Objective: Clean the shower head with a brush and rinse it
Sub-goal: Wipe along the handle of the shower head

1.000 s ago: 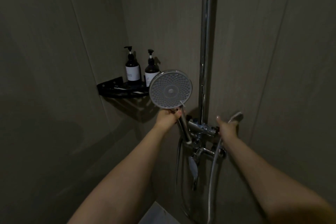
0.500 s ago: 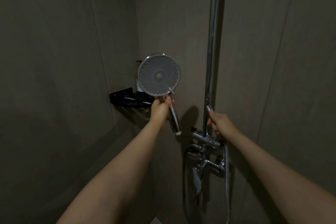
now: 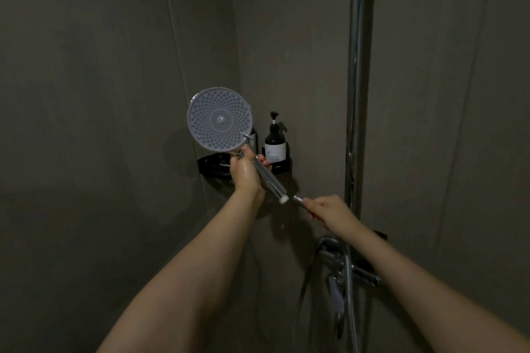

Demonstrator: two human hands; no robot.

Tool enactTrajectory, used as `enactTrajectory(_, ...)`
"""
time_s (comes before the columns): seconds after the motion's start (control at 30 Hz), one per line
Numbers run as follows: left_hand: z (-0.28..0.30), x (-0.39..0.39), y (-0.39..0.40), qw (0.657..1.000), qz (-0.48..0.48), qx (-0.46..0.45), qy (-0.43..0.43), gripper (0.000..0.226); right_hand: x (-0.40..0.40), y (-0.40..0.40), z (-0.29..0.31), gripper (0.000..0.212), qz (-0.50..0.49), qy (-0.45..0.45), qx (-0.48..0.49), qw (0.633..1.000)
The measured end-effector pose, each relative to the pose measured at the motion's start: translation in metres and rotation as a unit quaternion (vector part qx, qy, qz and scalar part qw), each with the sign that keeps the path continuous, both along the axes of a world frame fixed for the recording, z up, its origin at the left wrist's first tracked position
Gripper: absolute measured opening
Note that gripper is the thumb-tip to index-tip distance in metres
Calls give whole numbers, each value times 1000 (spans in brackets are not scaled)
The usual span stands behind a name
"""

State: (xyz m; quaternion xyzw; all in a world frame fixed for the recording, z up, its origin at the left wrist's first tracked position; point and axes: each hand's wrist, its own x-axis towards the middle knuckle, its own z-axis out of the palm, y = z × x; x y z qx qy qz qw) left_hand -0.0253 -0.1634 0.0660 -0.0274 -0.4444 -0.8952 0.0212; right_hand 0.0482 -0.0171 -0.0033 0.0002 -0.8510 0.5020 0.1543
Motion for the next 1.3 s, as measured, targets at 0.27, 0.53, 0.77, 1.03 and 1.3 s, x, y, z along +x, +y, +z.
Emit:
enactTrajectory(0.27, 6, -13, -3, 997, -3, 80, -18, 14, -10, -26, -12, 38, 64, 6, -50, 997)
enactTrajectory(0.53, 4, -25, -15, 994, 21, 110, 9, 10, -37, -32, -17, 37, 69, 15, -95, 993)
enactTrajectory(0.77, -11, -32, -25, 991, 63, 120, -4, 9, -48, -37, -28, 41, 142, 1, -112, 984)
enactTrajectory(1.03, -13, -15, -41, 985, 131, 116, 6, 13, -52, -53, -26, 44, 170, -36, -157, 972)
enactTrajectory(1.3, -23, -19, -38, 981, 108, 158, -13, 15, -35, -59, -42, 11, 150, 54, -135, 978)
